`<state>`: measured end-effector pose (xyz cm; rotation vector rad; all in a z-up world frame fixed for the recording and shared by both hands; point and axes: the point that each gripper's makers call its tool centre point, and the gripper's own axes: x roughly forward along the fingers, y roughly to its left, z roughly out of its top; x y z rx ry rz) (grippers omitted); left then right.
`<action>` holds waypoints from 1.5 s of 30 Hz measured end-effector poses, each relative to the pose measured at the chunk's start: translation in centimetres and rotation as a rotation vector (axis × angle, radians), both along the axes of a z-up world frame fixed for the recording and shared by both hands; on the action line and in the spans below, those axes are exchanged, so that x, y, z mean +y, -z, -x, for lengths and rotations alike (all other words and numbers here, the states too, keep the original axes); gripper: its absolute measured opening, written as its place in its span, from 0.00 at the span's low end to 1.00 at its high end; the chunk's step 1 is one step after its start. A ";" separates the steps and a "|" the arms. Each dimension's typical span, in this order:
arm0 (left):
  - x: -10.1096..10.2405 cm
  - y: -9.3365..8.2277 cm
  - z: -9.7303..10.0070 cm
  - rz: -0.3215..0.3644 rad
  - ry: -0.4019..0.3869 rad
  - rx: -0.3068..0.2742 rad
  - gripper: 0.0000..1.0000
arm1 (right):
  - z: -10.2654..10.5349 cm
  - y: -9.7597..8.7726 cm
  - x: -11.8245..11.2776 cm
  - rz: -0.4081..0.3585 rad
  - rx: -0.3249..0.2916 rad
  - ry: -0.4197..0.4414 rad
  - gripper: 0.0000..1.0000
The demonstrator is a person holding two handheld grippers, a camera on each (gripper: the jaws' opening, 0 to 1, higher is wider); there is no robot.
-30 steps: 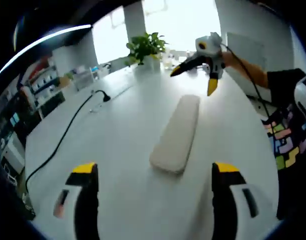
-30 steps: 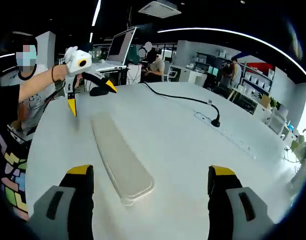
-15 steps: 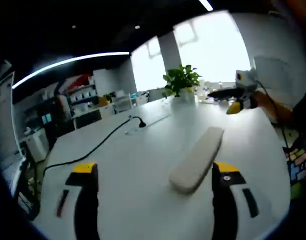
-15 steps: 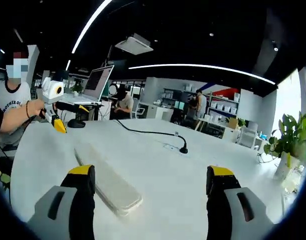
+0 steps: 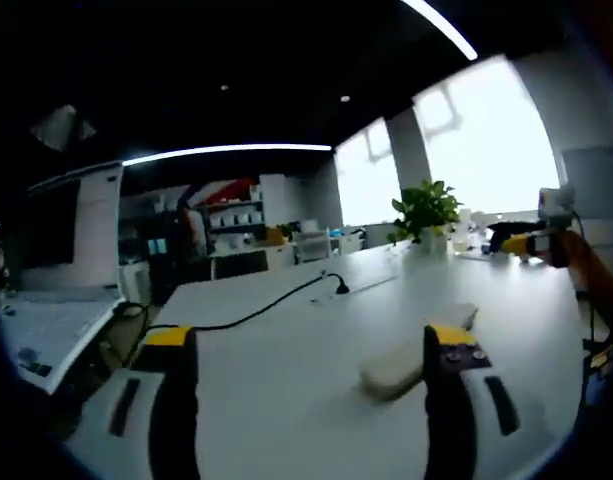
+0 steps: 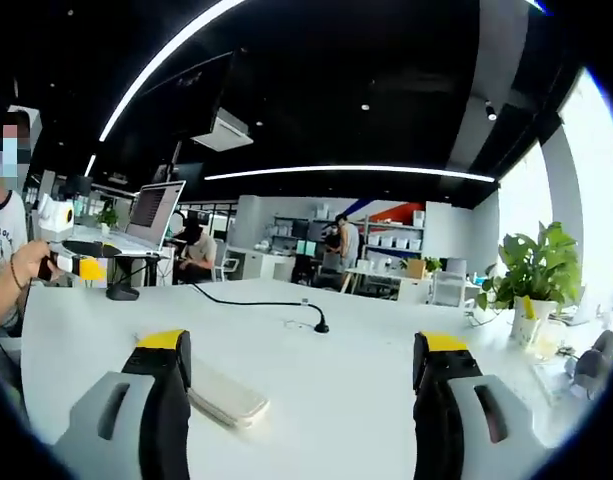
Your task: Arrange the utensils inside the cutlery case until each visible utensil rests in its matching compartment.
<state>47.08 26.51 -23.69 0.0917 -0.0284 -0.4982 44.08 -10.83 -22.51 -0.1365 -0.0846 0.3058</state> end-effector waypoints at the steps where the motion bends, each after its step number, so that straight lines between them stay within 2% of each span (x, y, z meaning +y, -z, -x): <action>1: 0.3 -0.4 0.4 0.006 -0.008 -0.009 0.99 | 0.4 -0.2 -0.5 -0.002 -0.004 0.025 0.96; 4: 1.0 -1.2 1.3 0.004 -0.037 -0.029 0.99 | 1.5 -0.6 -1.8 0.005 -0.008 0.083 0.95; 9: 2.5 -1.9 2.7 -0.012 -0.106 -0.025 0.99 | 3.7 -1.3 -3.8 0.014 -0.026 0.163 0.92; 13: 3.3 -2.5 3.8 -0.001 -0.133 -0.042 1.00 | 5.1 -2.2 -4.5 0.032 -0.029 0.183 0.92; 16: 3.6 -2.8 4.5 -0.011 -0.138 -0.033 1.00 | 6.0 -2.9 -5.4 0.019 -0.041 0.219 0.92; 19: 4.0 -3.7 5.4 0.011 -0.154 -0.055 1.00 | 7.1 -3.2 -6.4 0.018 -0.035 0.254 0.92; 25: 3.3 -4.9 7.0 0.038 -0.126 -0.077 1.00 | 8.5 -4.0 -7.1 -0.028 -0.056 0.286 0.92; 37: 3.0 -4.8 7.4 0.048 -0.116 -0.060 1.00 | 8.9 -4.1 -6.6 -0.046 -0.055 0.277 0.92; 45: 2.7 -4.8 7.3 0.029 -0.115 -0.080 1.00 | 8.6 -3.4 -6.7 -0.005 -0.029 0.274 0.93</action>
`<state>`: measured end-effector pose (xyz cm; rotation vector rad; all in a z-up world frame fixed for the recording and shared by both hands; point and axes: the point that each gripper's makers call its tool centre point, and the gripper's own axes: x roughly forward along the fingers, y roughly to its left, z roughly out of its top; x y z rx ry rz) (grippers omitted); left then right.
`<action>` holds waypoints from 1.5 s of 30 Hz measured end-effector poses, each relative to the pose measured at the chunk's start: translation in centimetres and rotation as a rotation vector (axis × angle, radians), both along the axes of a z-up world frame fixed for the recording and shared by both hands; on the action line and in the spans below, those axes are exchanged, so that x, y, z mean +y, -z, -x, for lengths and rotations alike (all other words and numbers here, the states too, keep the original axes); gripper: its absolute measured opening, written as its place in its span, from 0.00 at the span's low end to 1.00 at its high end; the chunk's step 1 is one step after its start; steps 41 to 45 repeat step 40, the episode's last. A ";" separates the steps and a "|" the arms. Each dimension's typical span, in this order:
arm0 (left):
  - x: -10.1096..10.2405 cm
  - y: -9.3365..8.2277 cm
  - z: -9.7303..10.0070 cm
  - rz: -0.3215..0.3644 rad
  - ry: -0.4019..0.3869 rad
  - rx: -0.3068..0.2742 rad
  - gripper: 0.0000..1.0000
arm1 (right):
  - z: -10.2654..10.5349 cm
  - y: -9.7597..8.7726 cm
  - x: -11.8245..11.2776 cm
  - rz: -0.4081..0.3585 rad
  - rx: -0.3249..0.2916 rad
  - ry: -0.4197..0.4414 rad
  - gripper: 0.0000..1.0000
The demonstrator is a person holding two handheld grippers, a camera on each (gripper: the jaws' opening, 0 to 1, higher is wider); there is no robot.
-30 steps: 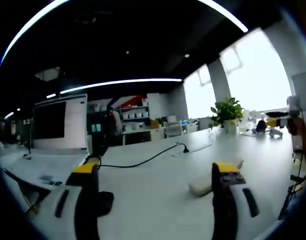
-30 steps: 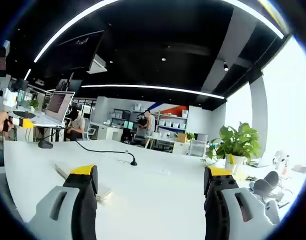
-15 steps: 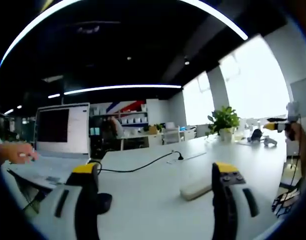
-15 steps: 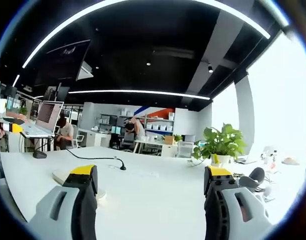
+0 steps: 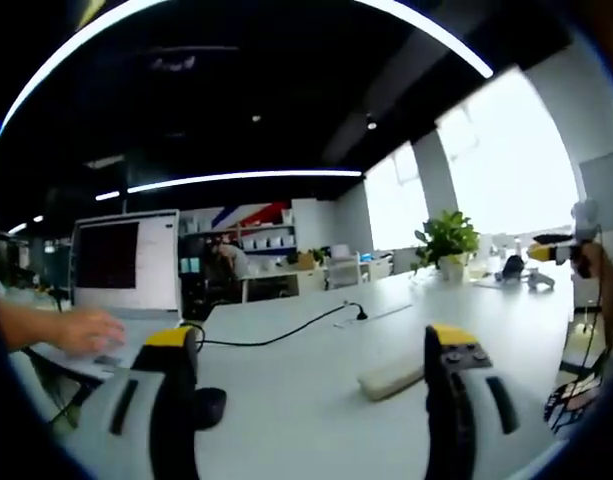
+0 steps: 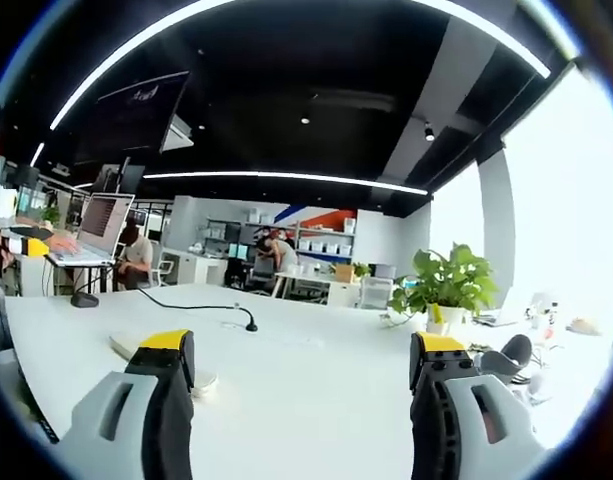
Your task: Arrange the utensils inside the cutlery case until each visible utensil rests in its matching compartment.
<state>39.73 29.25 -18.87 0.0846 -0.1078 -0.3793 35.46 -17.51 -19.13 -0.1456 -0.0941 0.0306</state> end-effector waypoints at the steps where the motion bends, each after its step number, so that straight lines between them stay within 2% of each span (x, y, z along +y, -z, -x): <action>1: 0.0 0.1 0.0 0.001 0.002 0.003 1.00 | 0.0 0.0 0.0 0.003 0.001 -0.002 0.93; 8: -0.2 0.2 0.2 0.002 0.006 0.009 0.99 | 0.2 1.3 -0.9 0.020 0.040 0.007 0.92; 13: -0.3 0.3 0.2 -0.004 0.006 0.010 0.99 | 0.2 1.5 -1.2 0.014 0.049 0.016 0.93; 15: -0.3 0.3 0.2 -0.014 0.006 0.010 1.00 | 0.1 1.7 -1.0 0.033 0.061 0.010 0.93; 25: -0.7 0.9 0.1 -0.023 0.023 0.029 1.00 | 0.1 1.6 -0.9 0.033 0.066 0.010 0.93; 45: -1.1 0.9 0.2 -0.033 0.032 0.030 0.98 | 0.0 1.9 -0.8 0.022 0.077 0.000 0.91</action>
